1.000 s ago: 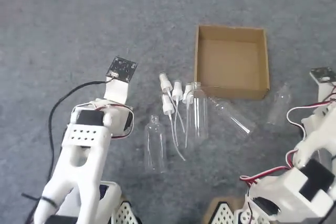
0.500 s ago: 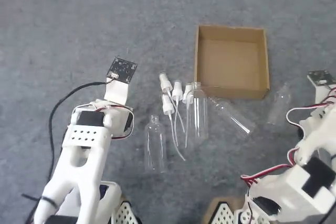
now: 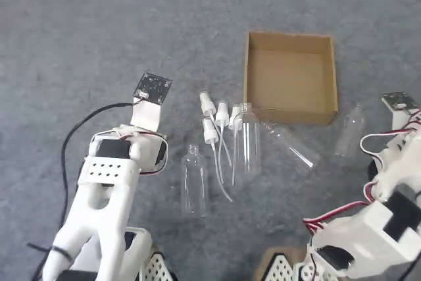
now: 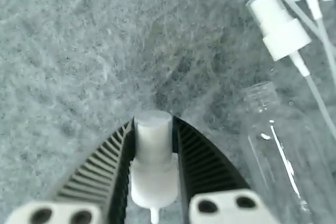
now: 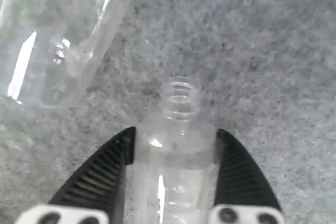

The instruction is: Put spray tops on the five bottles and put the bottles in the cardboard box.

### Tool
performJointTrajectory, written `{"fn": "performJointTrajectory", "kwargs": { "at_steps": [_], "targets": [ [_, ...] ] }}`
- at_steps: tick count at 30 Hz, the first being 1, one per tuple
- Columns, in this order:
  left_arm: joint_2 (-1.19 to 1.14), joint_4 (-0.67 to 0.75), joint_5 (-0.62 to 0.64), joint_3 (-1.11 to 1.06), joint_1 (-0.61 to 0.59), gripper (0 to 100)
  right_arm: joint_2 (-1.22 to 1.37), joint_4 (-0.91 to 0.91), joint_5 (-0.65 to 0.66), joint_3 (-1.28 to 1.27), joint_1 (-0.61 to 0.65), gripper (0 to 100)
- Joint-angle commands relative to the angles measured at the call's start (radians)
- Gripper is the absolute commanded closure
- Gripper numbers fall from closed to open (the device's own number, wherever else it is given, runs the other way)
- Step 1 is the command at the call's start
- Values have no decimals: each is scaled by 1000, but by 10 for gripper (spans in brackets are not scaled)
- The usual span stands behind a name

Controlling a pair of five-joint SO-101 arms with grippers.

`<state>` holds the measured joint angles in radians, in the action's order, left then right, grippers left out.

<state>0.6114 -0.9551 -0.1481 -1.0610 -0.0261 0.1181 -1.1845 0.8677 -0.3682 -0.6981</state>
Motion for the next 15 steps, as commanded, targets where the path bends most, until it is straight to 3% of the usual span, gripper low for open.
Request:
{"fn": "performJointTrajectory", "kwargs": {
  "at_steps": [1, 10, 15],
  "targets": [
    [40, 26, 15, 10, 3, 989, -33, -16, -9, 54, 1, 982],
    [43, 14, 14, 117, -8, 989, -252, -249, -21, 213, 87, 992],
    [43, -140, 17, 259, -6, 989, -475, -269, -153, 161, 240, 992]
  ]
}}
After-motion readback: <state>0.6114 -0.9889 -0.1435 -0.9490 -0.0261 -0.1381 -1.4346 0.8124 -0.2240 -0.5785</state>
